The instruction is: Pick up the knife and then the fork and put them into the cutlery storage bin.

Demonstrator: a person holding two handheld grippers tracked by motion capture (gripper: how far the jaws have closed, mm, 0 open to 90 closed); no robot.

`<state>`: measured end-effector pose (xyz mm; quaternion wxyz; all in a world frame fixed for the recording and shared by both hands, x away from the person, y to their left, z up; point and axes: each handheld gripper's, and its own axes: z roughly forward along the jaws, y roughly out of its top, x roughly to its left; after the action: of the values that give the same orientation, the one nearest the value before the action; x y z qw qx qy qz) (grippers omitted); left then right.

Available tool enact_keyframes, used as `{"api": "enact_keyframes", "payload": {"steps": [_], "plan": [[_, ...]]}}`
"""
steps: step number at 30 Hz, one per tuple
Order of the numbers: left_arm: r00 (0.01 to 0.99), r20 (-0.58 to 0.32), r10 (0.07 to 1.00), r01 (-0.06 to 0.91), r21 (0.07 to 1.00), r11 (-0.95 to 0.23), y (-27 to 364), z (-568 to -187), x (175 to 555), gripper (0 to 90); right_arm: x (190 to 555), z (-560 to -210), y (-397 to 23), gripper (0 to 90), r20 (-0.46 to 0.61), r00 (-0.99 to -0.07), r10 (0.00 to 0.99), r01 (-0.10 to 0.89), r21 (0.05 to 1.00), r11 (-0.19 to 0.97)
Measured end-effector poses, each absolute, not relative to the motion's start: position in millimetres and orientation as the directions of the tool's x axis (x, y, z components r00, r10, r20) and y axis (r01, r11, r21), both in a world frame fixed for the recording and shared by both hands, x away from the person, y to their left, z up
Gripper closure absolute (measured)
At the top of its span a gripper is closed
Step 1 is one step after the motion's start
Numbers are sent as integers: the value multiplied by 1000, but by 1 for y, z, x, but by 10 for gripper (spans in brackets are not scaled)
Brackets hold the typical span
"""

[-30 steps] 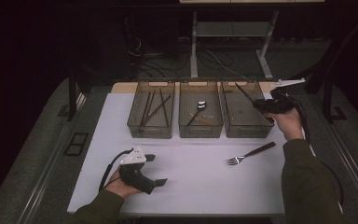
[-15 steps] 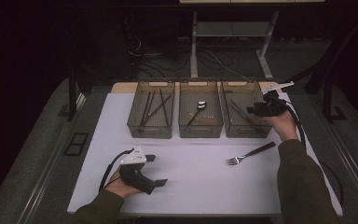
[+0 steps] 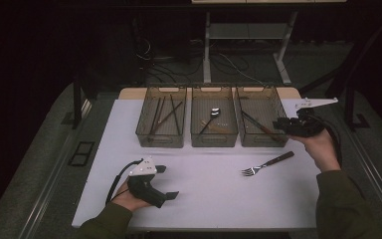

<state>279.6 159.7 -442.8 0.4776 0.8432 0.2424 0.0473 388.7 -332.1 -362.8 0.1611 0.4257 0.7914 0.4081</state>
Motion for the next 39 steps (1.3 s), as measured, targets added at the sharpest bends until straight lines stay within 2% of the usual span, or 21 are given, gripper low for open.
{"api": "enact_keyframes", "payload": {"steps": [5,7,15,25,39], "plan": [[876,-150,458,366,825,-430,160,-443,280,0,369,-367,-333,864,75,-624,778,539,762,359],[876,-152,458,367,826,-429,159,-443,280,0,363,-371,-332,896,75,-639,766,538,755,375],[875,-153,459,369,825,-428,159,-444,280,0,352,-397,-324,900,52,-671,739,549,705,449],[877,-150,456,368,819,-439,159,-444,280,0,360,-427,-320,900,32,-661,750,601,621,503],[879,-147,454,365,820,-441,159,-444,280,0,362,-438,-322,900,6,-649,761,623,579,526]]}}
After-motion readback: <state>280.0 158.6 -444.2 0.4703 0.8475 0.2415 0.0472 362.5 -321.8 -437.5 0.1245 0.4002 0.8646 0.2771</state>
